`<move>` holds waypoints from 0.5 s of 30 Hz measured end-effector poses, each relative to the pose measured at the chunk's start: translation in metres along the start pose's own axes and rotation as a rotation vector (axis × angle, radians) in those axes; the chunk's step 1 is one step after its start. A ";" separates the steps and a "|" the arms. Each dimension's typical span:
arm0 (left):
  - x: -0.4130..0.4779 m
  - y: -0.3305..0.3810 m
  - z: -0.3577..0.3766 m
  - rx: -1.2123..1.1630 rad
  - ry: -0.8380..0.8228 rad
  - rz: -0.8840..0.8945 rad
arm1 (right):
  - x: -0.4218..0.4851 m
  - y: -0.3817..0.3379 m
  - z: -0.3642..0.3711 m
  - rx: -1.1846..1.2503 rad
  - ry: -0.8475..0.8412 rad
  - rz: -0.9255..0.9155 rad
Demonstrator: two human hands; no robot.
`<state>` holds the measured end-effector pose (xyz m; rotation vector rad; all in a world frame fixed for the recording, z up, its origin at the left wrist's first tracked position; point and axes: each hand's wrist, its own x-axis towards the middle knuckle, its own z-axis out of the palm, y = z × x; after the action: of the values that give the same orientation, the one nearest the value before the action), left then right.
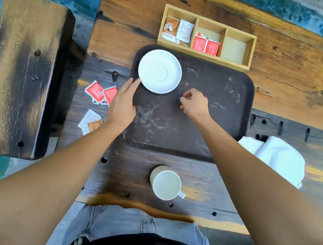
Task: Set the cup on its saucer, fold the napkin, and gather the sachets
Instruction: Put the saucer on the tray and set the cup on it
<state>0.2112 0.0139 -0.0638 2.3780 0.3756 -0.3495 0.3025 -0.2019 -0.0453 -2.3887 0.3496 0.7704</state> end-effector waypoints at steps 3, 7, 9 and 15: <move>-0.032 -0.012 0.007 0.037 -0.029 0.018 | -0.034 0.026 0.002 -0.002 -0.015 -0.006; -0.063 -0.022 0.012 0.078 -0.039 0.019 | -0.085 0.064 0.007 0.030 -0.063 0.022; -0.074 -0.024 0.014 0.120 -0.044 0.031 | -0.110 0.082 0.009 0.056 -0.086 0.031; -0.090 -0.029 0.030 0.299 -0.044 0.092 | -0.172 0.113 0.015 0.104 -0.127 0.073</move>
<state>0.1139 -0.0012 -0.0713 2.6629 0.2034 -0.4405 0.1121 -0.2708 -0.0043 -2.2279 0.4165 0.9104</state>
